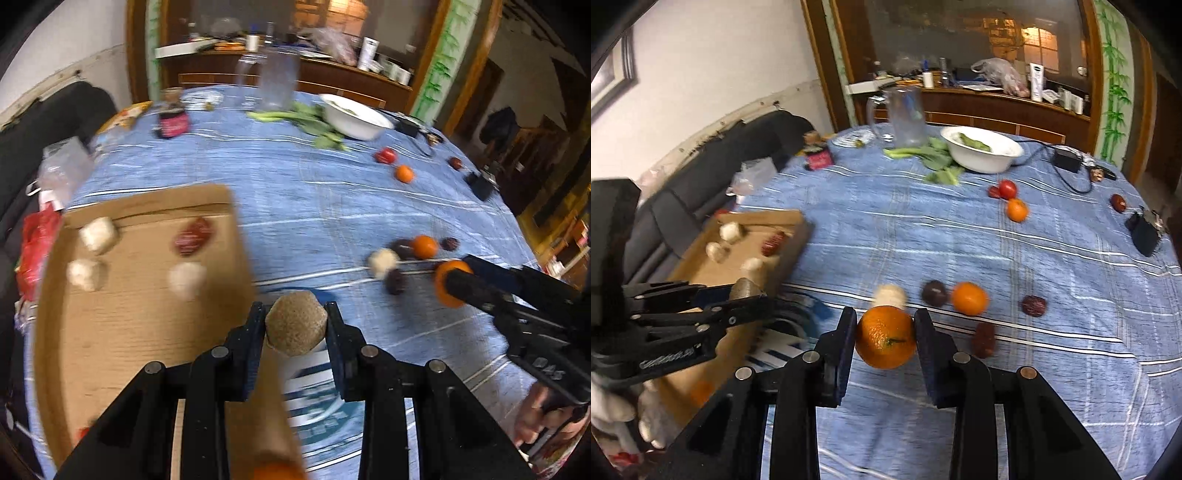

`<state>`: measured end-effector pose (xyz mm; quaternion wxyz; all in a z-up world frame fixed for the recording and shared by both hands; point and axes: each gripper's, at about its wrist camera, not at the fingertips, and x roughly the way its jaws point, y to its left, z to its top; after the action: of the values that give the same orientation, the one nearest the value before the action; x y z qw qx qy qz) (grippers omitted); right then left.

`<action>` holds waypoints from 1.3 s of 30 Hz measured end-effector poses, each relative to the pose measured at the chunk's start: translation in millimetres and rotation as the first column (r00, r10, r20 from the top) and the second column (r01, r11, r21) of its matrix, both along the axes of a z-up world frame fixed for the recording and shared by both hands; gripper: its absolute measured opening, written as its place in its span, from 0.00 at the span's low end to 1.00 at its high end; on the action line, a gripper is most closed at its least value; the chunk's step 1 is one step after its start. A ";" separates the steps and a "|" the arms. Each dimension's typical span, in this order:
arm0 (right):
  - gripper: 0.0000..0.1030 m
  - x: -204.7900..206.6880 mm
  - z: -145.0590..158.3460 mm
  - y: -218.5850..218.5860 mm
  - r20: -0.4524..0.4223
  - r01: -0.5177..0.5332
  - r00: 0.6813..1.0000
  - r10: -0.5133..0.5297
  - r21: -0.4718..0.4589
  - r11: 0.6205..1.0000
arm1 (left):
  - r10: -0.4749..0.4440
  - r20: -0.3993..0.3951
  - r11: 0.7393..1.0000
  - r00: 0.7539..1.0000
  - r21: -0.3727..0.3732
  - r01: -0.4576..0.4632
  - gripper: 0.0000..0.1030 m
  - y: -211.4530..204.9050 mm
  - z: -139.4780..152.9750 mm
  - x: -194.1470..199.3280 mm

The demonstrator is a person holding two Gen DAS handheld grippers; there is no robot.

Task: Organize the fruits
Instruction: 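Grasp a beige cork block with the left tool while the right tool grasps a mandarin, then carry the cork block and mandarin into the tray and open both tools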

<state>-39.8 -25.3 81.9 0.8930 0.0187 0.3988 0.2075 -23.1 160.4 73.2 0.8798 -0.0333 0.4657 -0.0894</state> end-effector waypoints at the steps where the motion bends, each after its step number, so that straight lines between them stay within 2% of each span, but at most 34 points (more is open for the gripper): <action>1: 0.34 -0.4 2.5 6.8 -0.007 -0.012 1.000 0.012 0.013 1.000 | 0.020 0.002 1.000 1.000 0.006 -0.020 0.30 11.3 0.3 -0.4; 4: 0.34 6.6 6.3 31.8 -0.058 -0.058 0.996 0.062 0.072 0.996 | 0.075 0.001 0.997 0.997 0.015 -0.075 0.30 41.8 1.7 0.5; 8: 0.34 16.9 6.5 69.3 -0.098 -0.113 0.988 0.123 0.095 0.989 | 0.153 -0.014 0.988 0.988 0.026 -0.153 0.30 83.0 -1.0 7.9; 16: 0.34 32.8 -15.3 153.2 -0.158 -0.223 0.960 0.230 0.059 0.973 | 0.253 -0.087 0.967 0.964 0.039 -0.250 0.30 136.1 -22.7 32.0; 24: 0.35 39.8 -46.8 186.8 -0.191 -0.262 0.947 0.257 -0.001 0.965 | 0.269 -0.116 0.963 0.956 0.039 -0.266 0.30 149.7 -40.9 38.6; 26: 0.36 39.1 -48.8 189.2 -0.175 -0.260 0.951 0.254 -0.012 0.966 | 0.268 -0.114 0.963 0.957 0.027 -0.267 0.35 149.3 -40.1 39.5; 28: 0.37 36.8 -48.7 191.9 -0.153 -0.255 0.957 0.247 -0.034 0.966 | 0.271 -0.111 0.962 0.956 0.014 -0.271 0.49 149.3 -38.2 39.9; 30: 0.42 35.4 -48.2 195.4 -0.137 -0.259 0.958 0.251 -0.048 0.965 | 0.273 -0.099 0.961 0.957 0.000 -0.275 0.49 150.4 -34.0 37.3; 32: 0.55 32.7 -45.5 195.8 -0.122 -0.266 0.958 0.259 -0.044 0.963 | 0.280 -0.083 0.959 0.957 -0.015 -0.282 0.49 151.4 -25.3 31.5; 35: 0.56 26.8 -33.6 189.7 -0.090 -0.255 0.963 0.253 -0.019 0.967 | 0.291 -0.038 0.955 0.956 -0.043 -0.293 0.51 153.7 -5.5 16.9; 37: 0.57 19.0 -23.5 176.2 -0.068 -0.241 0.968 0.241 0.021 0.970 | 0.307 0.014 0.950 0.952 -0.070 -0.305 0.59 152.6 13.3 0.0; 39: 0.62 8.6 -16.7 156.8 -0.052 -0.207 0.976 0.211 0.062 0.976 | 0.318 0.076 0.945 0.945 -0.100 -0.310 0.66 147.4 32.1 -21.0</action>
<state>-31.3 131.5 65.3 0.8534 0.0076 0.4185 0.3108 -44.0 307.8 105.3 0.9007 -0.1411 0.4098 0.0304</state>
